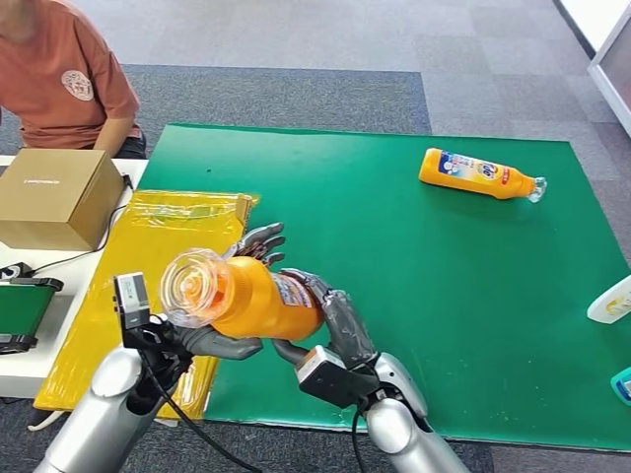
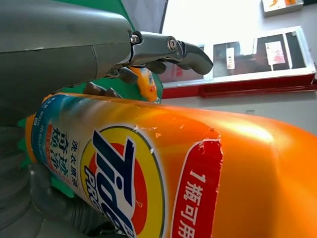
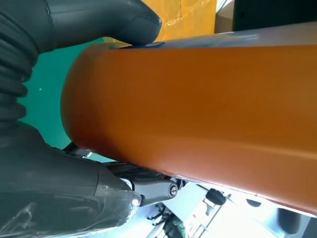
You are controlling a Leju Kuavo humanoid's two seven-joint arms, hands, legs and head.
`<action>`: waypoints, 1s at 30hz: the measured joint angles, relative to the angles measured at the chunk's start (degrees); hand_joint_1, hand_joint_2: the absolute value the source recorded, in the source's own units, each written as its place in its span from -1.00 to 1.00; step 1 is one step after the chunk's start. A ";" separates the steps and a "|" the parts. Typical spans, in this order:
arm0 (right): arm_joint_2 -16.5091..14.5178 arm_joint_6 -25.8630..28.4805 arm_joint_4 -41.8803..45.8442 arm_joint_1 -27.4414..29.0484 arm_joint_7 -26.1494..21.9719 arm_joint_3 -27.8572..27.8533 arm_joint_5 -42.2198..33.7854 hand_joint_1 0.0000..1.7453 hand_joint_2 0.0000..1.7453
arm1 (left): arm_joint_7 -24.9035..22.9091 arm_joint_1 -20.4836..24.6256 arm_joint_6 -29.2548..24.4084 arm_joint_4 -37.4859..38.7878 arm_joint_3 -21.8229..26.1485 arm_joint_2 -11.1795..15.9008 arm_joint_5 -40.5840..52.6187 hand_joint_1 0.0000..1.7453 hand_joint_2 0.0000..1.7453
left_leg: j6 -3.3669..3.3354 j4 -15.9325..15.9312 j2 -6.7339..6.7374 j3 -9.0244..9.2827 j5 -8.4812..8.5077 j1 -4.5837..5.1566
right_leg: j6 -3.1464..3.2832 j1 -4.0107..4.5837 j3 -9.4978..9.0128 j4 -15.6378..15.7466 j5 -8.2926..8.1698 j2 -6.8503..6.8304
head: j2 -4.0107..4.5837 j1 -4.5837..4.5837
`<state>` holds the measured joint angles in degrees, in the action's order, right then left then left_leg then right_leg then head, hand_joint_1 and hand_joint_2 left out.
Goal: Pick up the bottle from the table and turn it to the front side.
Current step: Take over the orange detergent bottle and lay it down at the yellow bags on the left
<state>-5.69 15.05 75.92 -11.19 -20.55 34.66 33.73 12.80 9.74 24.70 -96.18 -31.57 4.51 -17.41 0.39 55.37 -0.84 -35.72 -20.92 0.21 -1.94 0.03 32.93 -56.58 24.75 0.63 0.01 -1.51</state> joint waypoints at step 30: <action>-1.31 2.40 -13.01 -5.22 0.60 2.14 1.59 1.00 1.00 | -2.67 4.39 0.31 4.08 -4.01 1.62 -1.82 1.00 1.00 | 0.01 0.00 0.02 0.00 0.01 0.00 | 0.01 0.00 0.06 0.00 -0.01 0.03 | -0.01 0.02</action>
<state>-7.00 17.45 62.92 -16.41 -19.95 36.79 35.32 10.13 14.13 25.01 -92.11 -35.58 6.13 -19.23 0.41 55.37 -0.81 -35.72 -20.91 0.21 -1.92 0.02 32.98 -56.58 24.74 0.66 0.01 -1.50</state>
